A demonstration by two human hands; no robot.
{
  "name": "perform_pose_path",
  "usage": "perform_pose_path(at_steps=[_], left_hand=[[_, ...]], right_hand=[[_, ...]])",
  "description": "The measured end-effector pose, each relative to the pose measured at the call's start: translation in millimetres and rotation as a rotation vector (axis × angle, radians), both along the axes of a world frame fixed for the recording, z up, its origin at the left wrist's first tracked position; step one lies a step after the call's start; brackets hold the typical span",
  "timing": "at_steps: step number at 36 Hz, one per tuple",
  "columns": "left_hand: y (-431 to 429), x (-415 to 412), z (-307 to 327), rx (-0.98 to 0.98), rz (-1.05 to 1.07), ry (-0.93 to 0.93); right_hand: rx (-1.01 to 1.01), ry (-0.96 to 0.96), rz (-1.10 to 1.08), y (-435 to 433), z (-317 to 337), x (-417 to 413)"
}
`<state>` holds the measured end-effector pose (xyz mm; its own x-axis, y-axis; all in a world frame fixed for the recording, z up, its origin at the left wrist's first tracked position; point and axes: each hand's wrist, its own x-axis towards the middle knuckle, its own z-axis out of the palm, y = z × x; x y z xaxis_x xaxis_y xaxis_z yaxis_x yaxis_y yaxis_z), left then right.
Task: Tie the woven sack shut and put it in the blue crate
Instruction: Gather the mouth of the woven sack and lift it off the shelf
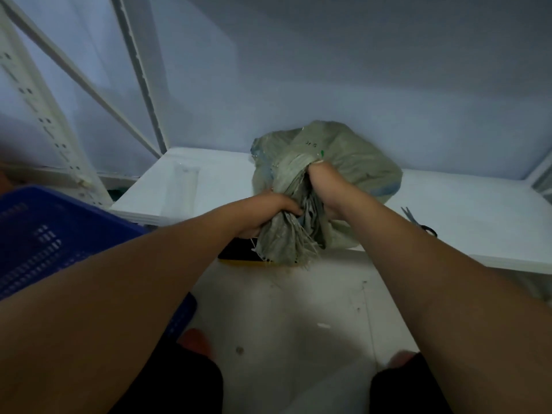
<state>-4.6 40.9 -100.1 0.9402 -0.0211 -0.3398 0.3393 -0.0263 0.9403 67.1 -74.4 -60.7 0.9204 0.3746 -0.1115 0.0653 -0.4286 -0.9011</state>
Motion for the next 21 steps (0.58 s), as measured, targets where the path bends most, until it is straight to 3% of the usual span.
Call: perform_pose_path(at_steps=[9,21], left_hand=[[-33,-44,26,-0.132,0.034,-0.098],[-79,-80,59,-0.309,0.011,-0.1]], right_hand=[[0.353,0.065,-0.16,-30,24,-60],[0.585,0.201,-0.356,-41,42,-84]])
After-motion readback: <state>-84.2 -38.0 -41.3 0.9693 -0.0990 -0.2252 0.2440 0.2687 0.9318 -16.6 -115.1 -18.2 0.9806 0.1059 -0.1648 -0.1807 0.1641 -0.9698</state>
